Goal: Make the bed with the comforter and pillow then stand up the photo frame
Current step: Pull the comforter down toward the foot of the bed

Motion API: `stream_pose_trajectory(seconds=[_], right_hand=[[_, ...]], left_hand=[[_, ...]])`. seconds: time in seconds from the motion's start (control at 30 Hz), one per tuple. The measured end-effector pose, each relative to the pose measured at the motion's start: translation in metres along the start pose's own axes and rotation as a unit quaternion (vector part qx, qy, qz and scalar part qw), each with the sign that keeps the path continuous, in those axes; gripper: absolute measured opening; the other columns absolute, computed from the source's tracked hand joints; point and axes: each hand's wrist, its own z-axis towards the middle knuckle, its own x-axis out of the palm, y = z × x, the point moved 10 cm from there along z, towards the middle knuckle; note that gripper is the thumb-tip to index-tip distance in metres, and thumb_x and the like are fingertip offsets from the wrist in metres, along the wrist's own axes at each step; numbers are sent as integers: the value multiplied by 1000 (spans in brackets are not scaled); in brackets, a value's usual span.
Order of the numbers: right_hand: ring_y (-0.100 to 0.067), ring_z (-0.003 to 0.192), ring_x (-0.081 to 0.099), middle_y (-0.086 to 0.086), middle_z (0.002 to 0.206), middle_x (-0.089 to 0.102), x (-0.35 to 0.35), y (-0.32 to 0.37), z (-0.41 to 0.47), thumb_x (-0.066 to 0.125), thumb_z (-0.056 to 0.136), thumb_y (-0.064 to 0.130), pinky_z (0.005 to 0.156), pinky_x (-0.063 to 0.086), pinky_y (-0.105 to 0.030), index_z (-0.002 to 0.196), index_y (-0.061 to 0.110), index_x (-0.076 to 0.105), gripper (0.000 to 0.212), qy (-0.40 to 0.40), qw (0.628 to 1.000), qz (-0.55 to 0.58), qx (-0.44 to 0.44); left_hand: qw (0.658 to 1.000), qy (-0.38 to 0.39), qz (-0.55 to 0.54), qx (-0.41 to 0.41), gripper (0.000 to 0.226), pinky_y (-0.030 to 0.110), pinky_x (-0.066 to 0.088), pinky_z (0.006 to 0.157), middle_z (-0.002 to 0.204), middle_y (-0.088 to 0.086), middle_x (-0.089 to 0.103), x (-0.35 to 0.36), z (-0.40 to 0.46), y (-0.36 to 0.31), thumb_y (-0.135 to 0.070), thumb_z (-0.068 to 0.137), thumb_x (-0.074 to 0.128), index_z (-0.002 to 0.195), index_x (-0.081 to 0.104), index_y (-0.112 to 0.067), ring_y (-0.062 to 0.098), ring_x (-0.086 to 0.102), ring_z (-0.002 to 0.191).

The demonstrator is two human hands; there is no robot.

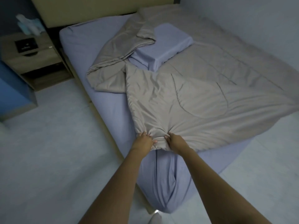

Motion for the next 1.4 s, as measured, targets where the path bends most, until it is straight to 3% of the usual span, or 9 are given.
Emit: stream_pose_trajectory(seconds=[0.5,0.77,1.0,1.23,1.4], right_hand=[[-40,105,58,-28,113,63,62,-40,-193,35,103,31,85,39,-37,115,-5,56,43,24,995,-48,-89],[-39,103,59,-28,109,64,64,-91,-278,34,103,33,84,39,-37,111,-6,57,45,41,989,-72,-120],[-37,107,57,-27,114,62,69,-152,-334,32,103,36,86,41,-36,113,-4,56,48,73,982,-91,-147],[-35,118,52,-23,129,55,74,-205,-383,32,103,34,96,37,-35,127,-3,50,47,98,975,-111,-165],[-32,129,45,-22,140,46,85,-231,-397,27,104,34,106,32,-35,133,-2,46,51,175,960,-160,-148]], left_hand=[[997,35,-34,-65,51,38,21,111,141,12,49,80,-186,-103,-39,104,22,139,49,-12,29,31,138],[983,20,-125,-130,53,36,28,109,136,19,51,90,-257,-179,-43,102,30,133,51,-5,30,39,131],[969,24,-153,-191,54,36,32,110,137,21,49,115,-299,-255,-45,101,30,132,52,-6,32,39,133],[972,29,-115,-203,52,33,25,107,137,16,50,130,-336,-333,-39,104,27,135,47,-3,28,36,134],[964,71,-96,-236,52,34,22,112,146,15,42,141,-359,-351,-37,105,27,140,43,-2,27,32,138]])
